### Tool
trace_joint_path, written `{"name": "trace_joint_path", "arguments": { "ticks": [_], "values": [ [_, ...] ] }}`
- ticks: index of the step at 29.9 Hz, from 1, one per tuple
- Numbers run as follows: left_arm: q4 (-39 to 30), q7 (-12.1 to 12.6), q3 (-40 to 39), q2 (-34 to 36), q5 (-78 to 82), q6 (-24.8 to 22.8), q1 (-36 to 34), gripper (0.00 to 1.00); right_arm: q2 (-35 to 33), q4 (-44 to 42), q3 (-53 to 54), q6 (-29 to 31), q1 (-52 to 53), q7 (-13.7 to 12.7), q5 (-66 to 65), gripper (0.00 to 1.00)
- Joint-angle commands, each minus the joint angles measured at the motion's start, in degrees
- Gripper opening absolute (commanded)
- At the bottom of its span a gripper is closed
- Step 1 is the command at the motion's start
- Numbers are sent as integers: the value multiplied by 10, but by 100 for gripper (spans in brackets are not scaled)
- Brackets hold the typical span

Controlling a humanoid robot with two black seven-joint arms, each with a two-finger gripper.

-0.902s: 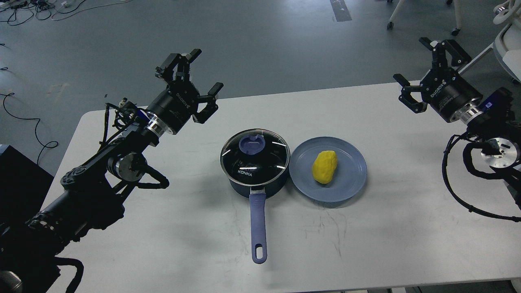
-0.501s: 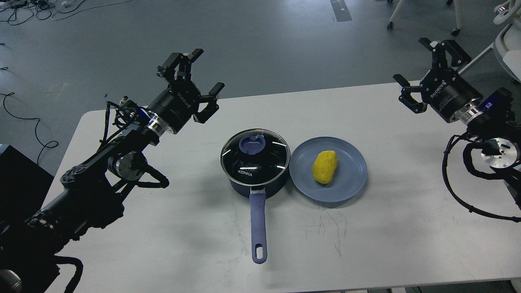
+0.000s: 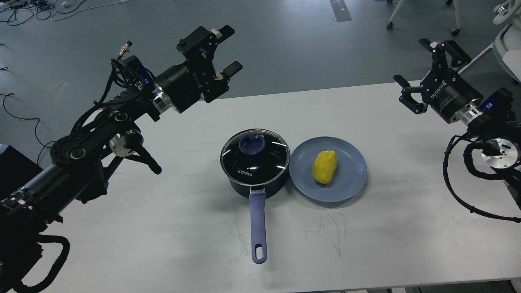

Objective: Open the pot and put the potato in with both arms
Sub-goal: 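Move the left gripper over the glass lid's blue knob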

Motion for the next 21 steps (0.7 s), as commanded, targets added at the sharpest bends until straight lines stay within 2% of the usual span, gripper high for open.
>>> {"name": "trace_joint_path", "arguments": {
  "ticks": [1, 5, 9, 11, 14, 21],
  "values": [
    [-40, -2, 1, -11, 181, 0, -9, 98, -2, 0, -1, 0, -1, 0, 0, 100],
    [-45, -5, 25, -27, 416, 43, -14, 98, -4, 1, -1, 0, -1, 0, 0, 100],
    [-42, -9, 82, -26, 503, 79, -34, 98, -5, 1, -1, 0, -3, 0, 0, 100],
    [-31, -10, 132, -25, 571, 125, -46, 98, -5, 1, -1, 0, -3, 0, 0, 100],
    [-20, -10, 143, -25, 608, 140, -48, 98, -5, 1, -1, 0, -4, 0, 0, 100],
    [-14, -10, 167, -17, 631, 141, -43, 98, -5, 2, 0, 0, -8, 0, 0, 100]
  ]
}}
